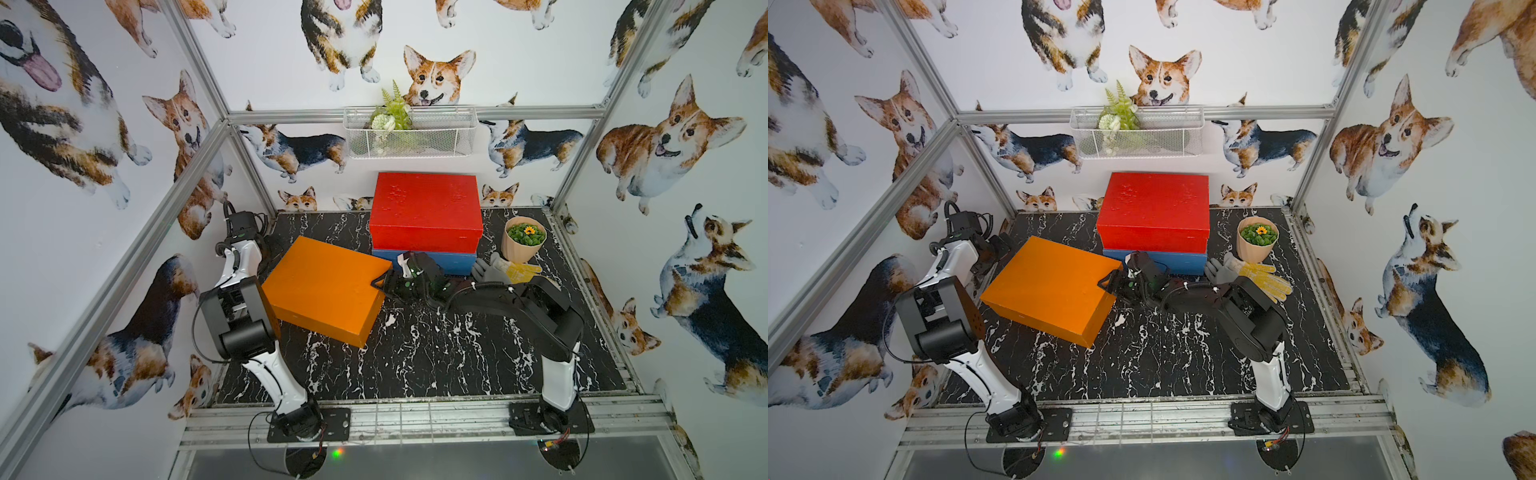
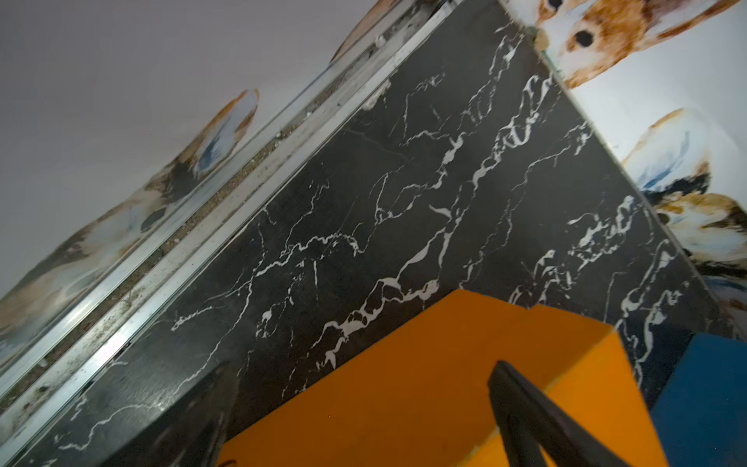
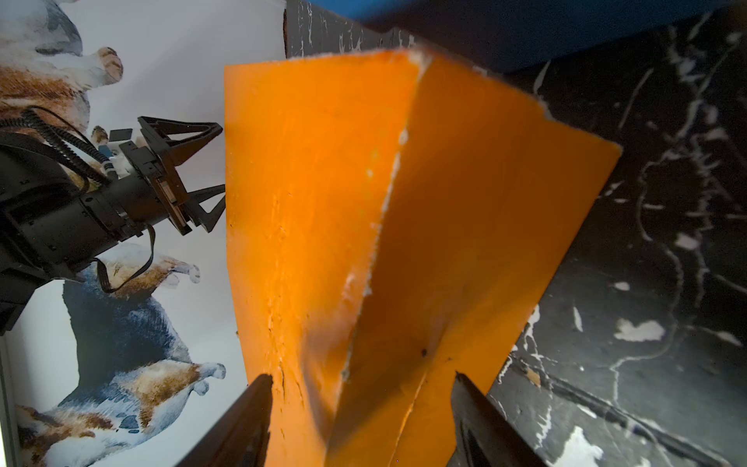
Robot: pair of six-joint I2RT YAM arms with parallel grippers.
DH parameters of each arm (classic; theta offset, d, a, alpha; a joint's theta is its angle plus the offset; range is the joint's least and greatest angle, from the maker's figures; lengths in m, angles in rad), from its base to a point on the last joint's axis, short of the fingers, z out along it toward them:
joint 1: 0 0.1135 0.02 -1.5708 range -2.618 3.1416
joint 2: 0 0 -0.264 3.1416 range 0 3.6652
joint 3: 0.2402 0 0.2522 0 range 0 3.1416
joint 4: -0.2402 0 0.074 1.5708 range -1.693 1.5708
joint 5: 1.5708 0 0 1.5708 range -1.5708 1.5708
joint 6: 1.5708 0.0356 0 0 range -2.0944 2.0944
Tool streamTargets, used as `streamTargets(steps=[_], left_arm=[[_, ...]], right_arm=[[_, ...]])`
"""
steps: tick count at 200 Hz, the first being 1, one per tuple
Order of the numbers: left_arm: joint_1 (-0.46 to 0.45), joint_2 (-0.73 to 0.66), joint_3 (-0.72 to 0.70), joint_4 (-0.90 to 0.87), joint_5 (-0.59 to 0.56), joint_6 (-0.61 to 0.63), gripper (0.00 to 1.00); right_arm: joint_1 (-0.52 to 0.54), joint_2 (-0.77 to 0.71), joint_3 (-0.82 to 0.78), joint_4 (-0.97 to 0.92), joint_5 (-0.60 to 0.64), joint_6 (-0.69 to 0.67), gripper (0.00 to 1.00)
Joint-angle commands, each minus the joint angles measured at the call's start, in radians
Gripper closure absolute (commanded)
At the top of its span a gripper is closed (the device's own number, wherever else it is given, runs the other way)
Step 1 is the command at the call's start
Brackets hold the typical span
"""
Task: Stack the shoeboxes
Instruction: Move the shoebox to the center of the board.
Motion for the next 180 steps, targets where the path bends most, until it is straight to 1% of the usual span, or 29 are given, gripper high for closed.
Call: streamTargets(steps=[1,21,34,55,59,78,101,127,138,164,180], left_arm=[[-0.016,-0.036,-0.038,-0.025,-0.031,0.011,0.01],[-0.039,-0.087,-0.108,-0.039,-0.034,0.009,0.01],[-0.063,-0.135,-0.179,-0.038,-0.051,0.010,0.01],[-0.079,-0.202,-0.310,-0.023,-0.041,-0.006,0.01],[-0.082,-0.242,-0.338,-0.016,-0.035,-0.007,0.02],[-0.114,-0.336,-0.477,0.016,-0.006,-0.023,0.03],[-0.189,-0.464,-0.591,0.026,-0.005,-0.042,0.03],[-0.267,-0.634,-0.702,0.019,0.007,-0.084,0.03],[-0.315,-0.706,-0.742,0.025,0.007,-0.104,0.02],[-0.452,-0.841,-0.833,0.039,-0.042,-0.176,0.01],[-0.505,-0.895,-0.878,0.065,-0.020,-0.209,0.01]], right_arm=[[-0.002,-0.019,-0.011,-0.023,0.002,-0.020,0.30],[-0.002,-0.049,-0.035,-0.038,0.014,-0.035,0.31],[-0.003,-0.075,-0.059,-0.047,0.028,-0.045,0.31],[-0.005,-0.116,-0.101,-0.066,0.040,-0.063,0.32],[-0.004,-0.125,-0.110,-0.066,0.042,-0.065,0.32],[-0.005,-0.175,-0.177,-0.066,0.060,-0.071,0.32],[-0.014,-0.256,-0.274,-0.084,0.099,-0.087,0.32],[-0.048,-0.384,-0.406,-0.101,0.129,-0.101,0.32],[-0.070,-0.437,-0.457,-0.116,0.129,-0.109,0.32],[-0.144,-0.550,-0.552,-0.156,0.099,-0.135,0.31],[-0.186,-0.611,-0.581,-0.211,0.098,-0.156,0.31]])
